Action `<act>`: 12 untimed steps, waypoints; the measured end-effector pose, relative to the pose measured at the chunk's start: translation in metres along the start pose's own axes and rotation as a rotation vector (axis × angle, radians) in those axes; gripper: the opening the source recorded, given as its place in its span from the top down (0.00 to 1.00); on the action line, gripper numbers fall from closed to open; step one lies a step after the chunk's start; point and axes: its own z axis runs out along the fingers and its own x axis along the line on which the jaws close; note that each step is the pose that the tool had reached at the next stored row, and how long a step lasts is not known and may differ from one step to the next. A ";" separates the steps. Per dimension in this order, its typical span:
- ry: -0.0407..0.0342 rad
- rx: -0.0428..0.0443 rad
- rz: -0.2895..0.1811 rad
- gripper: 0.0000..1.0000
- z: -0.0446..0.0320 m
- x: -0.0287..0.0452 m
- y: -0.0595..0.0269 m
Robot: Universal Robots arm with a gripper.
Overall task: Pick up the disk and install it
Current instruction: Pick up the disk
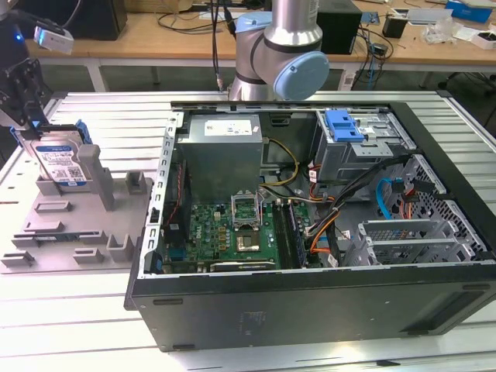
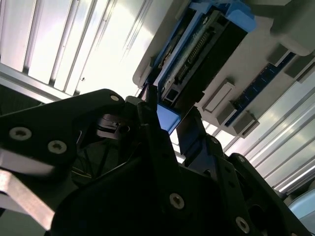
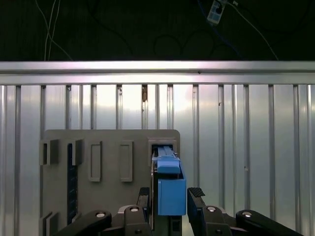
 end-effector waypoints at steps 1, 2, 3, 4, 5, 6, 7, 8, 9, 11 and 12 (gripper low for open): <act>-0.0001 0.0000 0.000 0.56 0.0003 0.0000 0.0002; -0.0002 0.0000 0.000 0.56 0.0006 0.0000 0.0005; -0.0003 0.0001 0.000 0.56 0.0009 0.0000 0.0009; -0.0004 0.0000 0.000 0.56 0.0012 -0.0001 0.0013; -0.0004 0.0000 0.000 0.56 0.0014 0.0000 0.0017; -0.0005 0.0001 -0.001 0.56 0.0018 0.0000 0.0021; -0.0006 0.0001 -0.001 0.56 0.0022 0.0000 0.0024; -0.0008 0.0001 -0.001 0.56 0.0026 0.0000 0.0027; -0.0008 0.0000 -0.001 0.56 0.0031 0.0000 0.0029; -0.0010 -0.0001 -0.001 0.56 0.0045 -0.0001 0.0029; -0.0010 -0.0001 -0.001 0.56 0.0050 -0.0001 0.0029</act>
